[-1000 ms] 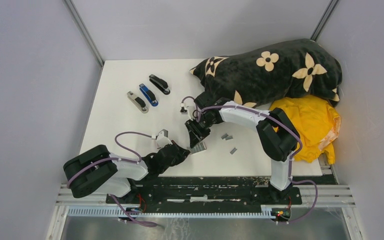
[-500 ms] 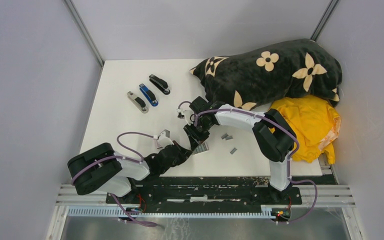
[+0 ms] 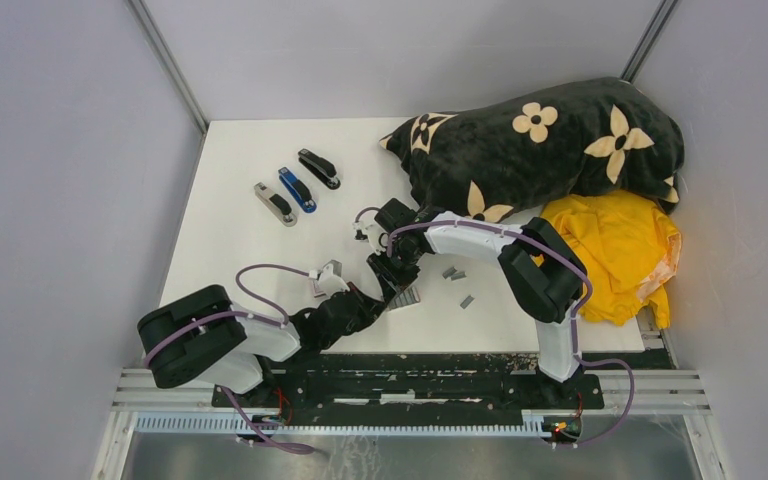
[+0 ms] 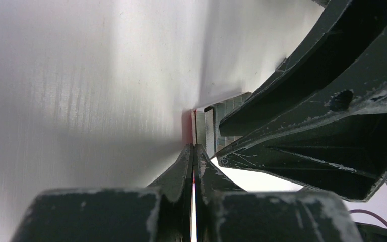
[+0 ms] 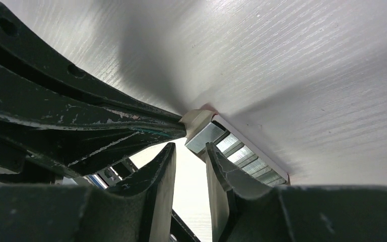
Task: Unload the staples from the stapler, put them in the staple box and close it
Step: Place the staple in the staple box.
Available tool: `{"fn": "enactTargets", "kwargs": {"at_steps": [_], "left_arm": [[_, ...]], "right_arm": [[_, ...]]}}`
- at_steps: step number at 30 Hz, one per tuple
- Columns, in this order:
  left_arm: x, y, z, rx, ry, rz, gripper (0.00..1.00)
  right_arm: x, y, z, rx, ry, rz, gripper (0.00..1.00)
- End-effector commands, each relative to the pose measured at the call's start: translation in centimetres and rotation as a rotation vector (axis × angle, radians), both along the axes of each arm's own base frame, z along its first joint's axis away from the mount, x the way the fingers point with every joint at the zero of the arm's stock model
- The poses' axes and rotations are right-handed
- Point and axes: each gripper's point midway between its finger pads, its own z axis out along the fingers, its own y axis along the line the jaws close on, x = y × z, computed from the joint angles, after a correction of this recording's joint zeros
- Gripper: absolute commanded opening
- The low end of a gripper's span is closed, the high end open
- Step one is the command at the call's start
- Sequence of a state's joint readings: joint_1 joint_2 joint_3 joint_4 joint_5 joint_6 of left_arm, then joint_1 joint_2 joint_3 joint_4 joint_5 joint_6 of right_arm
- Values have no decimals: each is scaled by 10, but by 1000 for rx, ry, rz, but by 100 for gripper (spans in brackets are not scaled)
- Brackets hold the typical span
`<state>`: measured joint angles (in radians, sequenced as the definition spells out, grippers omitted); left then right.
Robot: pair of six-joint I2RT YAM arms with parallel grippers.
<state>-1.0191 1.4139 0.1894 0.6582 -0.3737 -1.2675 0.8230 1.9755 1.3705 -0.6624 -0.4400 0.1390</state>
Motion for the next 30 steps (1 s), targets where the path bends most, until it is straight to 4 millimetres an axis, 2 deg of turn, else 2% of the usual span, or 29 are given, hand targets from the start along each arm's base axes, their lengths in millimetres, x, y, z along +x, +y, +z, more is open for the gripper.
{"fn": "enactTargets", "kwargs": {"at_steps": [1, 23, 27, 30], "left_arm": [[5, -2, 9, -46, -29, 35, 3], [5, -3, 11, -59, -43, 30, 3], [4, -2, 12, -63, -46, 30, 3], [5, -1, 11, -60, -50, 36, 3]], "right_arm": [[10, 8, 5, 12, -35, -29, 34], [13, 6, -1, -16, -33, -68, 32], [11, 10, 12, 27, -21, -55, 32], [11, 12, 35, 91, -18, -30, 33]]}}
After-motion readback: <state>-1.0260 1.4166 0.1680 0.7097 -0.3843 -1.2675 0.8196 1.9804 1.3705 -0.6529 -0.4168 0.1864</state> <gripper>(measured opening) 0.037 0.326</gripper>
